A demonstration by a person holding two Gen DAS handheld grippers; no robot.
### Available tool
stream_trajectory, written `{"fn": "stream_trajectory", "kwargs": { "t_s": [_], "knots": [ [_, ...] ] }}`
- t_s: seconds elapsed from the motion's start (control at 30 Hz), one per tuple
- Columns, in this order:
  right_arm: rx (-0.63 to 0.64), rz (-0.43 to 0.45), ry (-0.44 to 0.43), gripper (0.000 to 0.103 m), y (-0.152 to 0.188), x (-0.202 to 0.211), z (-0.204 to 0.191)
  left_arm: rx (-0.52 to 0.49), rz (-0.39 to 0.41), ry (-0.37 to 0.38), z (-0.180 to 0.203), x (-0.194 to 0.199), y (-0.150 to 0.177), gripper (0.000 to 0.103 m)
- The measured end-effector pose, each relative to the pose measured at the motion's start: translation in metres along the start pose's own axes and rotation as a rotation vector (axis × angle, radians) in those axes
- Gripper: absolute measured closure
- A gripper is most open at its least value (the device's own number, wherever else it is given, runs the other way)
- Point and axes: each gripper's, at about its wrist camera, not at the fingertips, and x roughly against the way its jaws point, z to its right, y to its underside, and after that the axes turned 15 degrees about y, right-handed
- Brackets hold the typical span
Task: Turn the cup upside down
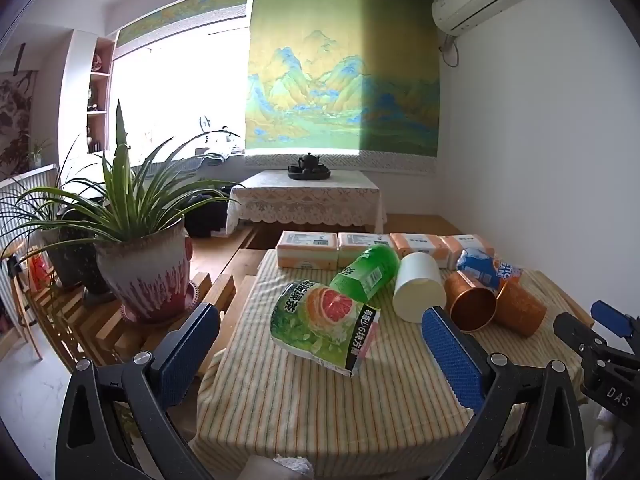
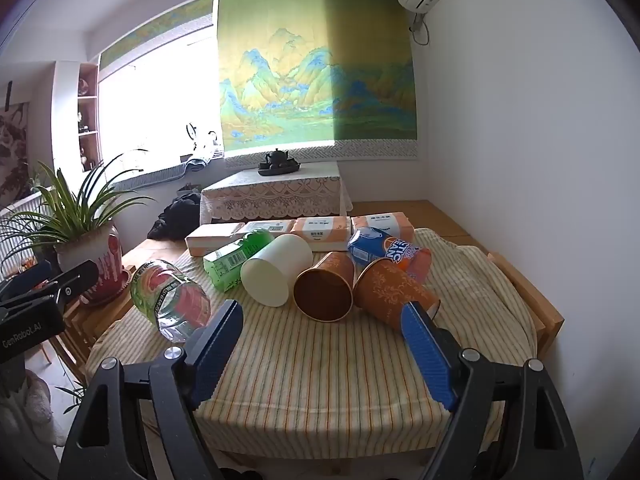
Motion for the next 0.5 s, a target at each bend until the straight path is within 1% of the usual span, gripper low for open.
{"fn": "stream_trajectory", "kwargs": {
  "t_s": [0.23,0.33,0.4,0.5],
  "knots": [
    [0.016,0.006,0.014,0.024,0.0007,-0.0012,0.0007,0.008,-0.002,-0.003,-0.0057,-0.0026,-0.0018,0.000],
    [0.008,0.000,0.024,0.022,0.0024,-0.0042,0.0037,0.005,-0.008,-0.007,-0.0077,-0.0060,-0.0019,0.000],
    [0.000,0.000,0.031,0.022,0.0020,-0.0044,0.0066,0.017,0.012,-0.001,-0.0054,0.0018,0.0045,0.000],
    [-0.009,0.002,0.042,0.022,0.0034,-0.0014,0.0083,0.017,0.009,-0.004,-0.0062,0.0015,0.0041,0.000]
  ]
}}
